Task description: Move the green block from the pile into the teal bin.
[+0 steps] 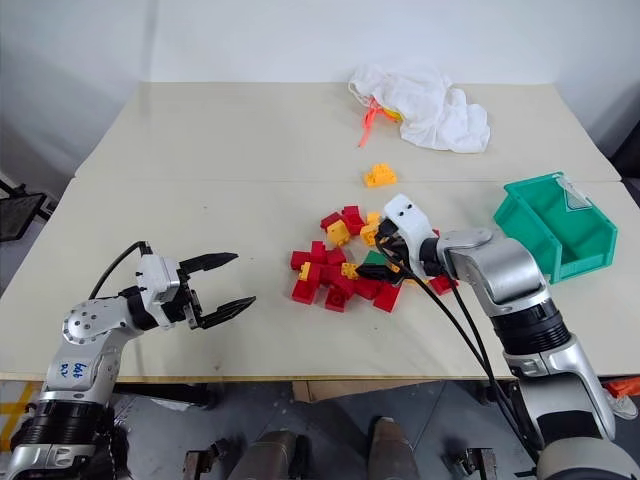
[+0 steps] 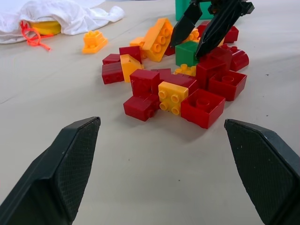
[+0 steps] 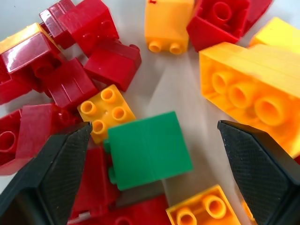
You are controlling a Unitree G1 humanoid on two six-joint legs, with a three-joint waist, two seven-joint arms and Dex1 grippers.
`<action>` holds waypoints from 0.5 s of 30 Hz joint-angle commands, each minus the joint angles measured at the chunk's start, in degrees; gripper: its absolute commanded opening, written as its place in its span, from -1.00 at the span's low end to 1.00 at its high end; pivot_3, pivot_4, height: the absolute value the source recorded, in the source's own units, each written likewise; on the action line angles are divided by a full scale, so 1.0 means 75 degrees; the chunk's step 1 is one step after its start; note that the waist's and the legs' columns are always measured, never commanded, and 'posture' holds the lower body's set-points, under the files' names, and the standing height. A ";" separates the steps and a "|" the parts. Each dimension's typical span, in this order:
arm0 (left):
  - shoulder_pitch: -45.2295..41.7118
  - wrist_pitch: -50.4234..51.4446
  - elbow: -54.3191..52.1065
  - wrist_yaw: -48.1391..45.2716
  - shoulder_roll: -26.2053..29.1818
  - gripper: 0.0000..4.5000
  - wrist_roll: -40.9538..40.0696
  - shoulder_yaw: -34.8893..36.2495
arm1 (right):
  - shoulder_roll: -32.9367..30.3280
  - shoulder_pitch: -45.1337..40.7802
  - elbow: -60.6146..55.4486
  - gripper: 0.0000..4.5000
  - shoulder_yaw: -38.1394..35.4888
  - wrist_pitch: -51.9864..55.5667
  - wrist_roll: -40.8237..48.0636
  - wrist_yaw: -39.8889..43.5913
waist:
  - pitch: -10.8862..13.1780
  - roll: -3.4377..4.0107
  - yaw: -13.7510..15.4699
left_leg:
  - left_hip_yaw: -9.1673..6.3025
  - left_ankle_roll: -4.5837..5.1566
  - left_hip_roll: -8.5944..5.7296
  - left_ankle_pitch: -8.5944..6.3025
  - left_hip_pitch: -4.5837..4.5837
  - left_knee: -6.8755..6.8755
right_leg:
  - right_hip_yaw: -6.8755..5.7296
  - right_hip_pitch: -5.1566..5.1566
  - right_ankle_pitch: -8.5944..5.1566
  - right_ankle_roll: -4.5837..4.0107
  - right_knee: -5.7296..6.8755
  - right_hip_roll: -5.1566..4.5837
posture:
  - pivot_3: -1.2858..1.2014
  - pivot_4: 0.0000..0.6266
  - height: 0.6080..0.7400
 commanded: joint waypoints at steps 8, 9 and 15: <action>-0.0022 -0.0064 -0.0238 0.0097 -0.0029 1.00 -0.0023 0.0057 | -0.0005 -0.0182 0.0104 0.19 0.0404 -0.0027 -0.0372 0.0123 | 0.0000 0.0000 0.0013 | -0.0002 0.0006 -0.0008 0.0002 0.0003 0.0001 | -0.0003 0.0003 0.0000 0.0000 0.0013 -0.0006 | 0.03 -0.52 1.00; -0.0028 -0.0066 -0.0233 0.0087 -0.0025 1.00 -0.0024 0.0054 | 0.0011 -0.0172 0.0082 0.04 0.0337 0.0008 -0.0339 0.0126 | 0.0000 0.0000 0.0012 | -0.0004 0.0007 -0.0012 0.0003 0.0003 0.0002 | -0.0005 0.0003 0.0000 0.0000 0.0016 -0.0010 | 0.03 -0.52 1.00; -0.0219 -0.0062 -0.0142 0.0029 -0.0061 1.00 -0.0022 -0.0029 | 0.0081 -0.0056 0.0097 -0.18 -0.0371 -0.0299 -0.0172 0.0059 | 0.0000 -0.0001 0.0007 | -0.0004 0.0008 -0.0012 0.0003 0.0002 0.0002 | -0.0008 0.0002 0.0000 0.0000 0.0017 -0.0010 | 0.03 -0.52 1.00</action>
